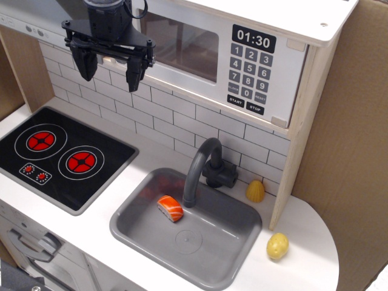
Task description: Open microwave
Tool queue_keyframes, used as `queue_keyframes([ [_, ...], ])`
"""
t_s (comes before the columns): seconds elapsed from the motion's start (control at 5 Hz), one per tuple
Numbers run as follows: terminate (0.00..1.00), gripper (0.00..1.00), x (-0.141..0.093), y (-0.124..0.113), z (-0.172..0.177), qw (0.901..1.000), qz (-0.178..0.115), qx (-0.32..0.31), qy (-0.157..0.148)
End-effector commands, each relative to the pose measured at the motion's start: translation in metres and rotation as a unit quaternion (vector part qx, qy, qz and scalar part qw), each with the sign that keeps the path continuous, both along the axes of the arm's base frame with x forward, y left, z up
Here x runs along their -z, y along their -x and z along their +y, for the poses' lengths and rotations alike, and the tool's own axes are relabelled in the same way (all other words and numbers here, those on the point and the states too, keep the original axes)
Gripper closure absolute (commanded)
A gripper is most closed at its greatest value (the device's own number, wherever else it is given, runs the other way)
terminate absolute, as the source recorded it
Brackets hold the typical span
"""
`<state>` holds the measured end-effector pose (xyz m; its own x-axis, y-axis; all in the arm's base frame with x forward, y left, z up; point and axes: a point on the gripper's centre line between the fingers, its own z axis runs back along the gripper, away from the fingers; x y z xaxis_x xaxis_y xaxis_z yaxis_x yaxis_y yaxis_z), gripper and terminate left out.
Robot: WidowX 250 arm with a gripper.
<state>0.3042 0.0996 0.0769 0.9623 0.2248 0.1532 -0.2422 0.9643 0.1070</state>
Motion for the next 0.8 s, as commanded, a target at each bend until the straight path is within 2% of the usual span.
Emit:
queue_keyframes([
  [0.0, 0.0, 0.0, 0.0, 0.0, 0.0, 1.0, 0.0, 0.0, 0.0],
  [0.2, 0.0, 0.0, -0.01, -0.018, 0.036, 0.998, -0.015, 0.055, 0.029],
  [0.4, 0.0, 0.0, -0.016, -0.045, 0.059, 0.9957, -0.012, 0.068, 0.062],
  [0.6, 0.0, 0.0, -0.02, -0.06, 0.067, 0.9937, -0.026, 0.082, 0.072],
])
